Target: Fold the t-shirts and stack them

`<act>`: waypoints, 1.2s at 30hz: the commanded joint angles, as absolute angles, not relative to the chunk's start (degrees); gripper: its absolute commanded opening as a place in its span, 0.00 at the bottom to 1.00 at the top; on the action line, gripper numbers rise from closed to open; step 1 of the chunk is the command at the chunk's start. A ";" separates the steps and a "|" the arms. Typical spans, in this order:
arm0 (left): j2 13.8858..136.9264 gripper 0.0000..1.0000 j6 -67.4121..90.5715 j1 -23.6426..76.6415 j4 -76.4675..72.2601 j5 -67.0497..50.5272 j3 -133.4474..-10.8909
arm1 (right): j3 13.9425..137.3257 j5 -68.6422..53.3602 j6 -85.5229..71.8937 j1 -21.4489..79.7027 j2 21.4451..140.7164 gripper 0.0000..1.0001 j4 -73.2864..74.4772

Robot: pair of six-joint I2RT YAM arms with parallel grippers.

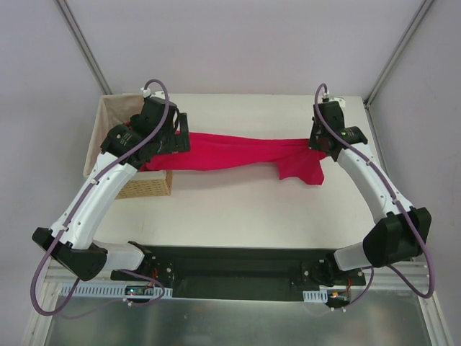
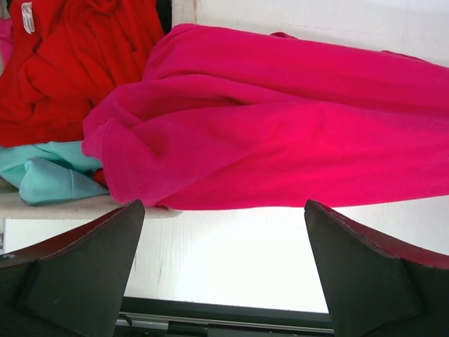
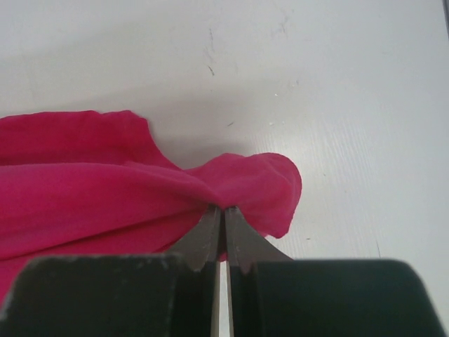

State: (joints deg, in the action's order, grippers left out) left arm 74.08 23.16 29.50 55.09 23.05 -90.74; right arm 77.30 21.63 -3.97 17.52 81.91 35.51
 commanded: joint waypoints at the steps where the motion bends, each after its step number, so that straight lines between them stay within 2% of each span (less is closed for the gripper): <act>1: 71.72 0.99 22.59 28.83 54.67 23.11 -90.88 | 78.39 24.35 -5.10 13.10 78.66 0.01 36.56; 21: 71.28 0.99 22.59 28.83 54.67 23.03 -89.56 | 76.46 28.13 -6.94 10.28 76.73 0.01 37.53; 27: 73.83 0.99 22.85 28.74 54.40 24.69 -88.42 | 75.15 32.87 -8.61 8.62 77.34 0.01 38.14; 36: 78.04 0.99 21.80 27.07 54.05 23.47 -93.08 | 85.78 30.68 -7.82 2.47 83.05 0.01 40.78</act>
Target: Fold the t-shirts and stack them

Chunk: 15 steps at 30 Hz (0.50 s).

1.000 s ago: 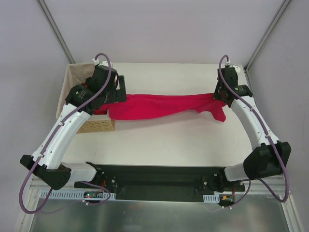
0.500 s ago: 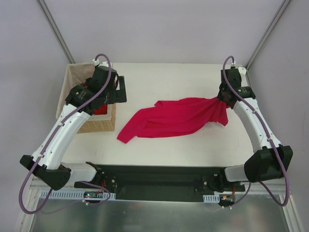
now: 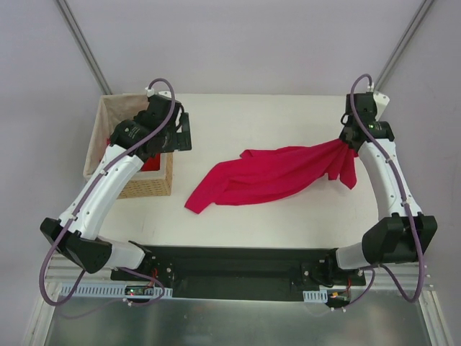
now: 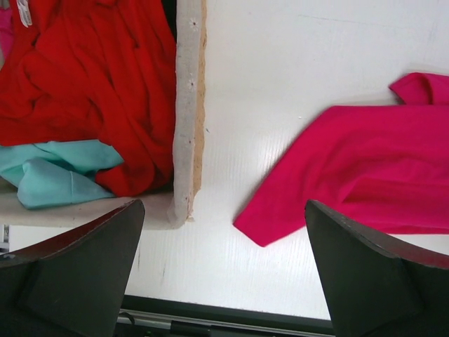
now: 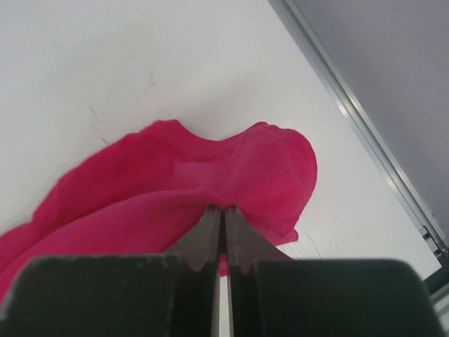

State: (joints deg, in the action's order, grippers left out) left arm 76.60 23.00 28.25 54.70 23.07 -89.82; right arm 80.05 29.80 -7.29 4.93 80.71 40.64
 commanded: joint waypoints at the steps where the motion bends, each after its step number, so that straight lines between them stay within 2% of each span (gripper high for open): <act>1: 78.39 0.99 21.71 26.81 53.88 23.21 -93.25 | 85.61 29.28 -8.17 1.42 84.10 0.01 40.87; 5: 79.54 0.99 21.71 26.37 53.18 23.03 -91.59 | 80.61 28.65 -9.05 1.32 87.88 0.01 37.71; 11: 80.67 0.99 21.97 24.18 49.93 23.73 -88.15 | 80.42 30.15 -8.96 0.09 89.82 0.01 36.38; 12: 81.21 0.99 22.06 23.91 49.83 24.25 -88.68 | 81.12 29.62 -9.14 0.09 89.82 0.06 36.56; 14: 82.26 0.99 22.24 23.12 49.66 25.39 -89.29 | 81.56 29.27 -8.97 0.09 89.13 0.25 36.56; 15: 82.53 0.99 22.15 22.77 49.14 25.66 -90.17 | 81.65 29.53 -9.05 0.17 87.82 0.53 36.48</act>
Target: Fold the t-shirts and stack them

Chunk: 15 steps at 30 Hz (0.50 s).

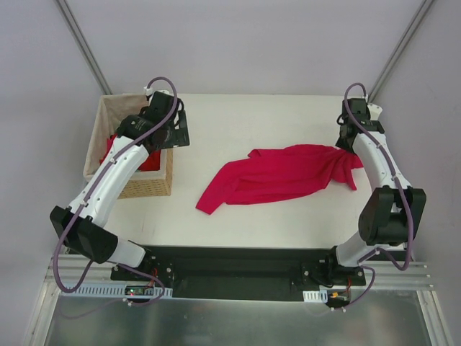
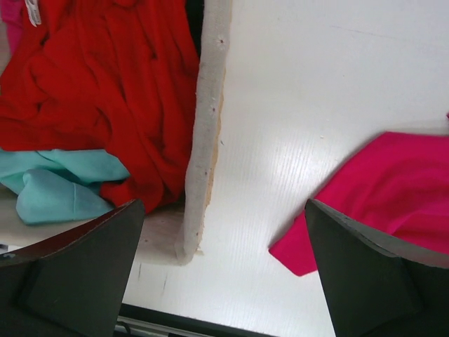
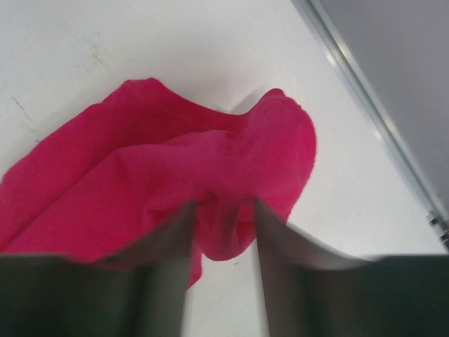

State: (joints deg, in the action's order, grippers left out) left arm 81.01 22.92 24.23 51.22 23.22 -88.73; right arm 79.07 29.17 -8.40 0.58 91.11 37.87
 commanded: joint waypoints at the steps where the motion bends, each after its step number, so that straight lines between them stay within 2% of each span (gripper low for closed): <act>1: 82.70 0.99 21.80 22.50 48.87 25.58 -90.61 | 82.00 29.62 -9.05 0.18 87.19 0.65 36.65; 3: 84.02 0.99 20.92 21.89 48.26 24.97 -92.53 | 82.61 29.18 -9.23 0.18 85.53 0.80 37.26; 6: 86.74 0.99 18.81 21.88 47.82 22.95 -95.35 | 83.76 29.44 -9.06 1.75 81.75 0.87 38.49; 15: 96.58 0.99 16.79 21.27 45.35 22.85 -96.86 | 79.20 34.11 -7.30 15.11 67.25 0.87 39.90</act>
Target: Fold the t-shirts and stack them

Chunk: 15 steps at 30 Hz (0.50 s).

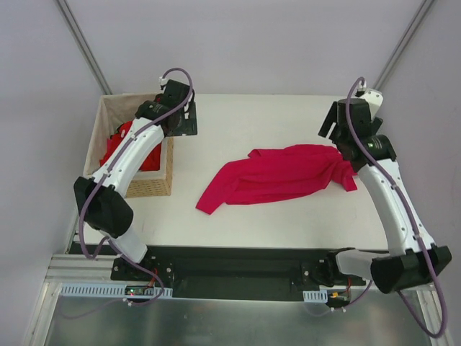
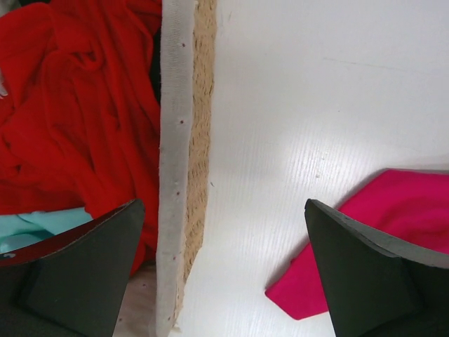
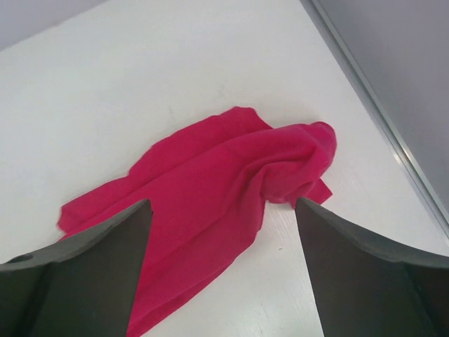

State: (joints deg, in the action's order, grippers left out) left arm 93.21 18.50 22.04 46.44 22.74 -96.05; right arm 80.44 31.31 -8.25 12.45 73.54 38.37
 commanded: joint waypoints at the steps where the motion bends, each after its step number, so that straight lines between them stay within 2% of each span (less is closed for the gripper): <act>1: 97.03 0.99 16.96 21.01 45.18 22.76 -96.51 | 78.41 33.67 -7.29 15.90 66.11 0.87 39.90; 8: 100.37 0.99 16.18 17.06 42.19 21.53 -95.36 | 74.71 33.40 -6.68 20.65 59.95 0.86 40.61; 15: 106.07 0.99 12.22 15.12 40.78 19.87 -103.34 | 70.84 34.36 -6.41 23.38 58.19 0.85 39.82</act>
